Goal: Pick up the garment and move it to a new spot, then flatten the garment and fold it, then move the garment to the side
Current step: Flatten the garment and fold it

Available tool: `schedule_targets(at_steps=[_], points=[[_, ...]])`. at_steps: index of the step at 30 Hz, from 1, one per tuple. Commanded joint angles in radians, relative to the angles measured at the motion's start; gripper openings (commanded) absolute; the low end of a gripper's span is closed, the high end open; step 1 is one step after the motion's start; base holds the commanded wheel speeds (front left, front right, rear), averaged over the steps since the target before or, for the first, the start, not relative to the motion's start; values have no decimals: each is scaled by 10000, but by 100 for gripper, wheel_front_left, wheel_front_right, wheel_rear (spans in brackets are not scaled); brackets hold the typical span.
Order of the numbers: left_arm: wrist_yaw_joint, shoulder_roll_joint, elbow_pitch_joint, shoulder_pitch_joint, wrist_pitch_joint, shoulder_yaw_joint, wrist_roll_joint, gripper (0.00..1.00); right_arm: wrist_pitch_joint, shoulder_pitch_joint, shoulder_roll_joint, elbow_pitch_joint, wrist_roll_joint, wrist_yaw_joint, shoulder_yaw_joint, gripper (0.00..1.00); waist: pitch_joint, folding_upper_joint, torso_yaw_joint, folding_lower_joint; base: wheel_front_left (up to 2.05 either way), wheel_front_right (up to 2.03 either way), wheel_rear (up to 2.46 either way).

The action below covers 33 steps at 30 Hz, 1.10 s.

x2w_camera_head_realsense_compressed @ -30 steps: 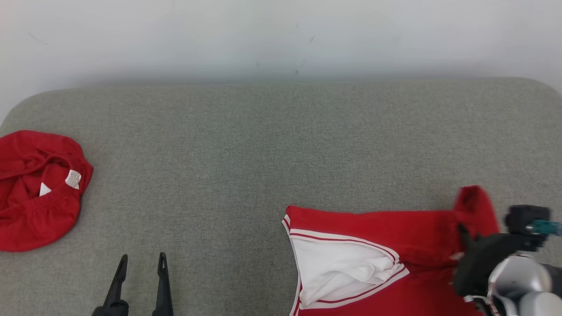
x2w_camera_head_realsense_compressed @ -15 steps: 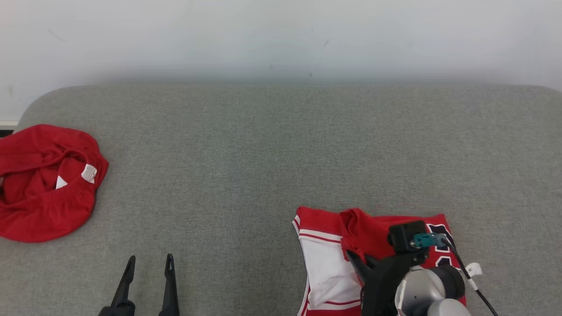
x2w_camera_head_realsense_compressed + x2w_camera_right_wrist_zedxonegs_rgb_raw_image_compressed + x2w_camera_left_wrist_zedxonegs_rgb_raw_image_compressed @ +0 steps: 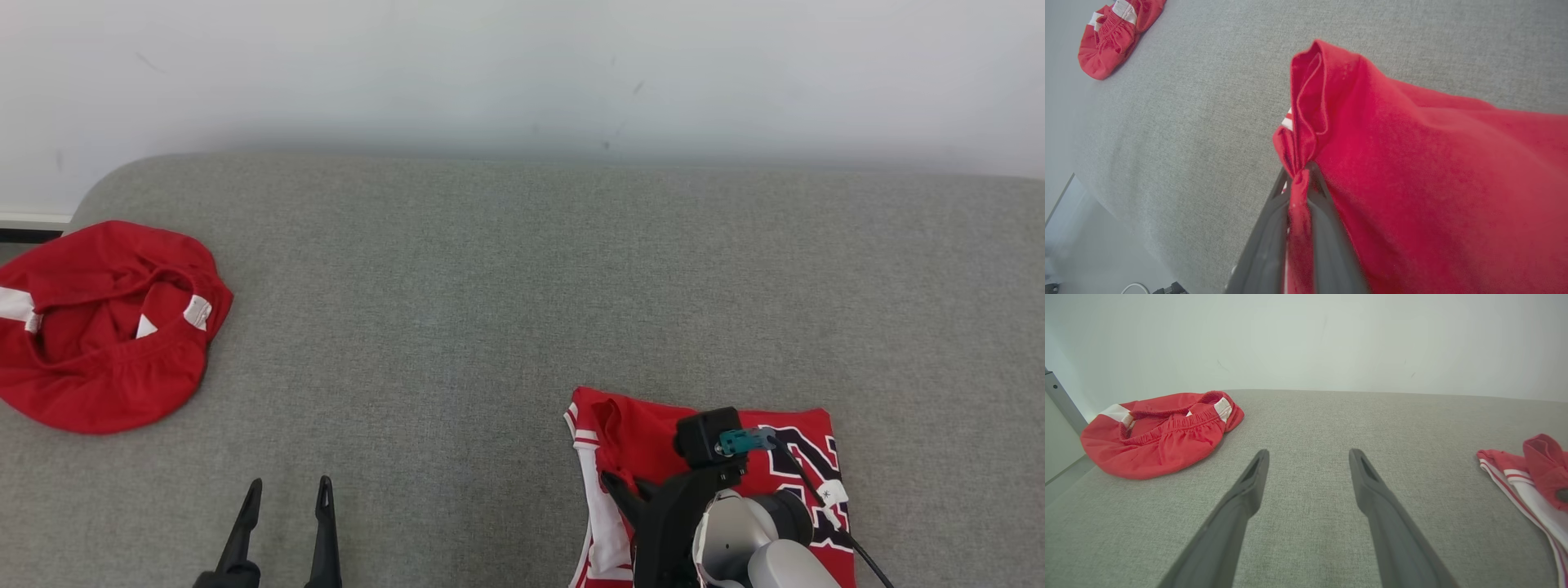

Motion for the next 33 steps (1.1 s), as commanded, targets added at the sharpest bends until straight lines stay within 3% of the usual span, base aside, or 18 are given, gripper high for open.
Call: schedule_targets(at_steps=[1,7,11,14,23,28,33], points=[[19,-19,21,-9,-28,17,-11,100,-183,-97,30,134,265,-25,3,100,-3,0,39,0,0,0,0],[62,-21,-9,45,-27,137,-35,100,-1070,-393,27,-58,1989,-25,24,100,-50,0,-87,0,0,0,0],[102,-22,-32,6,-28,113,-101,100,-1694,-540,26,-471,2257,-25,-443,100,-86,0,-256,0,0,0,0],[119,-21,-45,12,-27,72,-135,100,-1812,-464,23,-772,1952,-25,-919,100,-112,0,-336,0,0,0,0],[205,-20,-87,95,-27,42,-215,100,-2050,982,33,-2586,-1038,-25,-3904,100,-187,0,-604,0,0,0,0],[255,-20,-117,201,-27,5,-254,100,-3508,1881,31,-2751,-1716,-25,-4992,100,-385,0,-699,0,0,0,0],[305,-19,-201,358,-28,64,-223,100,-5160,2527,31,-2149,-1748,-25,-5166,100,-712,0,-843,0,0,0,0]])
